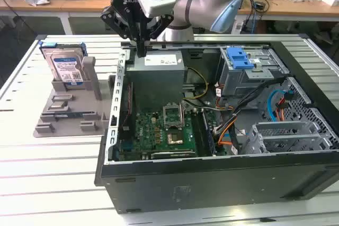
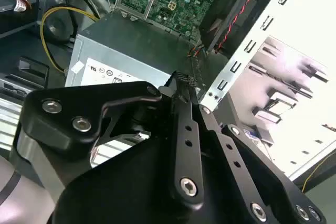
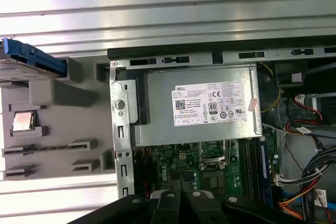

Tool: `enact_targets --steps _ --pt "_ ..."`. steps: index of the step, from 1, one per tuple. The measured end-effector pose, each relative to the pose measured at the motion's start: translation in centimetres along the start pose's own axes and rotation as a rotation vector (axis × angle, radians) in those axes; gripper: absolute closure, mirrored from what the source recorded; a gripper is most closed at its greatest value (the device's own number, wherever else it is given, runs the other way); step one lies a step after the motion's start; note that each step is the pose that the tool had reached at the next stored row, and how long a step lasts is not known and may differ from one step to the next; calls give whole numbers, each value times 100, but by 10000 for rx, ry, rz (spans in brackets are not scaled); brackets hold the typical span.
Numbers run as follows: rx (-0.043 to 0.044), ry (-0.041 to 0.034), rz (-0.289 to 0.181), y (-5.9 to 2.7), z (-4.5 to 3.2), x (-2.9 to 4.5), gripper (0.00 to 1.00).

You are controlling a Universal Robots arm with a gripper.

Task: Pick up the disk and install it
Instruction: 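Reach for the disk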

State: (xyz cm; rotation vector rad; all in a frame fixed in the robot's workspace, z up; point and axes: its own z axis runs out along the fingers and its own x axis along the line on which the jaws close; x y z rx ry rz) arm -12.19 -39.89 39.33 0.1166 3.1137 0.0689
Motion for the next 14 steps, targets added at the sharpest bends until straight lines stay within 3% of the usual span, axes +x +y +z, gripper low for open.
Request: enact_targets --steps 2,14 --pt "0 0 1 -6 -2 77 89" --pt "0 0 -1 -25 -9 339 89"
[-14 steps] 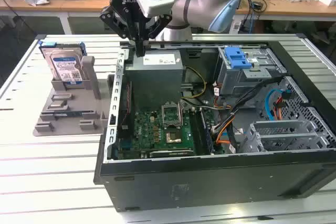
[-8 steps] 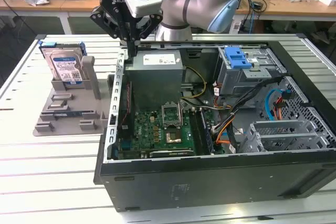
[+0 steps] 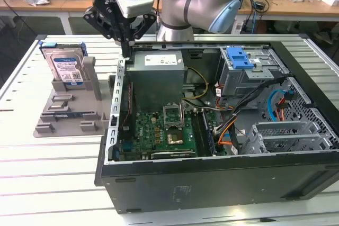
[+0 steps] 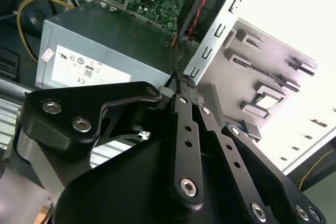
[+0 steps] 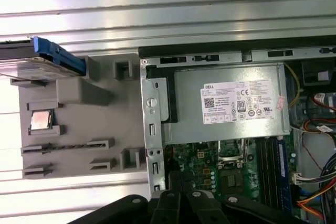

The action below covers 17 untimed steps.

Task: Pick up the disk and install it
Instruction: 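Reach for the disk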

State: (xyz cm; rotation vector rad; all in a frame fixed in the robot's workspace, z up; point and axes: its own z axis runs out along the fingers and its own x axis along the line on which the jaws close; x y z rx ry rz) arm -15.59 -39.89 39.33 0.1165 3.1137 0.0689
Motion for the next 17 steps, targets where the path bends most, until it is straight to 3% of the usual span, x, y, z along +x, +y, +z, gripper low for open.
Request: enact_targets --steps 4,8,17 --pt "0 0 1 -9 -3 125 89" --pt "-1 0 -1 -22 -5 335 89" --pt "0 0 1 -19 -6 541 89"
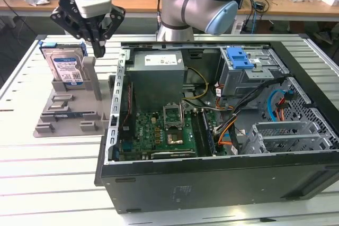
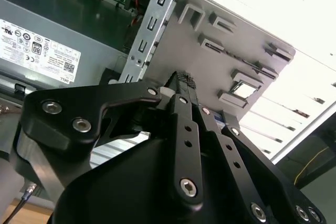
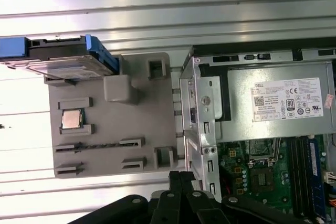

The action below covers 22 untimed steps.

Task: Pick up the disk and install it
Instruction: 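Reach for the disk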

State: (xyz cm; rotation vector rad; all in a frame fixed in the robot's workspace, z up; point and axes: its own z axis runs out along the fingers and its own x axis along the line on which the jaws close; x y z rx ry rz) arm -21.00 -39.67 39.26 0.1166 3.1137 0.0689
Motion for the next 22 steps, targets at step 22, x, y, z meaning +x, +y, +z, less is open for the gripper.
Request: enact_targets --steps 22 --pt "0 0 0 -13 -3 604 89"
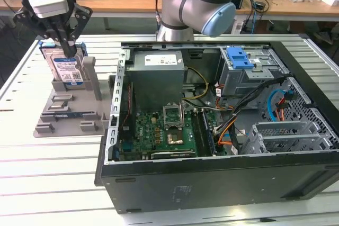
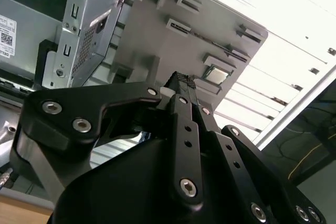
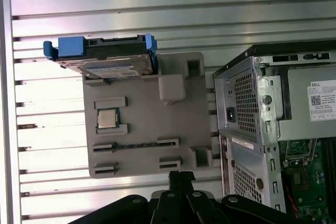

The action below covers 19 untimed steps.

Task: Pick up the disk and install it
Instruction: 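Reach for the disk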

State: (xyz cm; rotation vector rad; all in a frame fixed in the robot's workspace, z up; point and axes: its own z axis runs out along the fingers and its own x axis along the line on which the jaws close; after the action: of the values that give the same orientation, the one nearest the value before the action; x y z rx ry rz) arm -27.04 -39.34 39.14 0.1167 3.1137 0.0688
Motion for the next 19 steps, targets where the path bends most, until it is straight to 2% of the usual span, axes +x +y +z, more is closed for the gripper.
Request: enact_targets --steps 3,5,6,11,14,19 --pt "23 -1 0 99 23 138 89" --pt "31 -2 -2 134 30 192 89" --pt "32 -2 -1 153 36 245 89" --pt "33 -1 -2 187 51 346 89" --pt "34 -3 -1 210 67 440 89" --pt "37 -3 -3 242 84 549 89"
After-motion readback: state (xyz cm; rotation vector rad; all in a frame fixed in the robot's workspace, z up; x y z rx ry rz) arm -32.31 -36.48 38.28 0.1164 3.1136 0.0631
